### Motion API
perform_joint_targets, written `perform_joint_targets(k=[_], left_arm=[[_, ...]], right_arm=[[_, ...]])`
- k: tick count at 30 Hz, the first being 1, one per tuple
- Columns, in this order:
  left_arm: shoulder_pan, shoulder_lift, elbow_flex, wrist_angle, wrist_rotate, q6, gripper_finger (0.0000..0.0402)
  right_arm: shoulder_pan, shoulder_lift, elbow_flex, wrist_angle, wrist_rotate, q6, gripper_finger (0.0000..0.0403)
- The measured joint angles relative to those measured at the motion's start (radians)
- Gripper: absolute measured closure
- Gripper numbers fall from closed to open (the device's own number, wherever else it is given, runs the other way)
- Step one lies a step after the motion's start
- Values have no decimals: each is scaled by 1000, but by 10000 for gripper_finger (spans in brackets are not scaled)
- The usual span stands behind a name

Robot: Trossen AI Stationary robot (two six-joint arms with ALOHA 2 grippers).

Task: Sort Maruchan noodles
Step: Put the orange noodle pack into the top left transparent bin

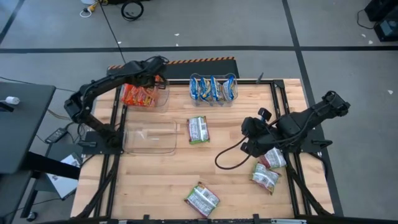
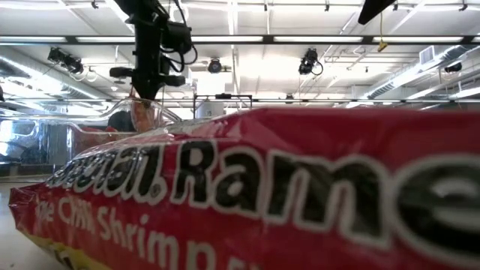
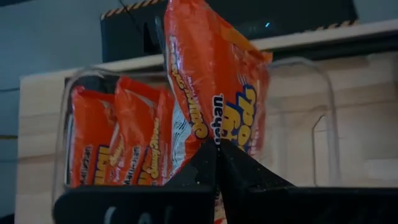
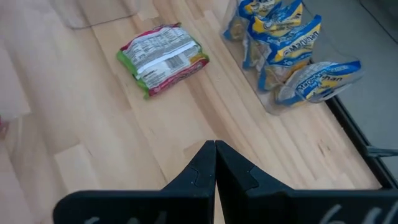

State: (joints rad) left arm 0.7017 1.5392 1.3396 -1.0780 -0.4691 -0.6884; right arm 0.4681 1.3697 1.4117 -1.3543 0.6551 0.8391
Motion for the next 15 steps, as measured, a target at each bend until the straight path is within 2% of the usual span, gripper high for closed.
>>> perform_joint_targets(k=[9, 15], left_arm=[[2, 89, 0, -10, 80, -41, 391], [-27, 99, 0, -14, 90, -60, 391]], right_arm=[[55, 0, 0, 0, -3, 26, 391], [63, 0, 0, -2, -3, 25, 391]])
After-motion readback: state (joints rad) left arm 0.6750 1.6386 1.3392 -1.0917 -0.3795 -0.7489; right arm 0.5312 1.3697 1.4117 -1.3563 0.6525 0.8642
